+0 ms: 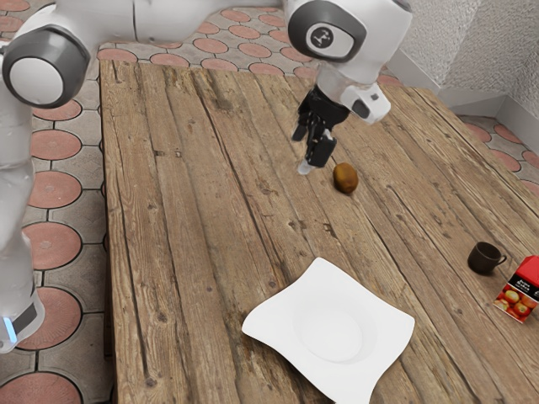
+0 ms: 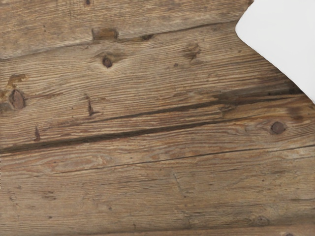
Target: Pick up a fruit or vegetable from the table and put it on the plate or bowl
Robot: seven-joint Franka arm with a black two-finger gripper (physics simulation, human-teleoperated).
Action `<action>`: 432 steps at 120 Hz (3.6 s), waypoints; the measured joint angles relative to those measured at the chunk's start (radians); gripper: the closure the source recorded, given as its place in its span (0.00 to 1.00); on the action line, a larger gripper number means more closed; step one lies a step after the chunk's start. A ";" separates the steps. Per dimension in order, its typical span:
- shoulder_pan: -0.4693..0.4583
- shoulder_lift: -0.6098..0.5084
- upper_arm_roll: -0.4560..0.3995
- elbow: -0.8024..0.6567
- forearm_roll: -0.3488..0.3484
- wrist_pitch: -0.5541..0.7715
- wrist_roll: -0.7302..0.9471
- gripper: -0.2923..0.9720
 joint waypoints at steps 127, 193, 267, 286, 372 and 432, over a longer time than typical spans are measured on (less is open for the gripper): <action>0.331 1.080 -0.153 1.288 0.047 0.146 1.326 0.23; 0.332 1.079 -0.164 1.288 0.062 0.026 1.633 0.23; 0.357 1.081 -0.165 1.288 0.076 0.101 1.733 0.23; 0.354 1.091 -0.164 1.288 0.077 0.132 1.748 0.23; 0.347 1.136 -0.165 1.288 0.077 0.171 1.779 0.23; 0.347 1.138 -0.164 1.288 0.079 0.185 1.788 0.23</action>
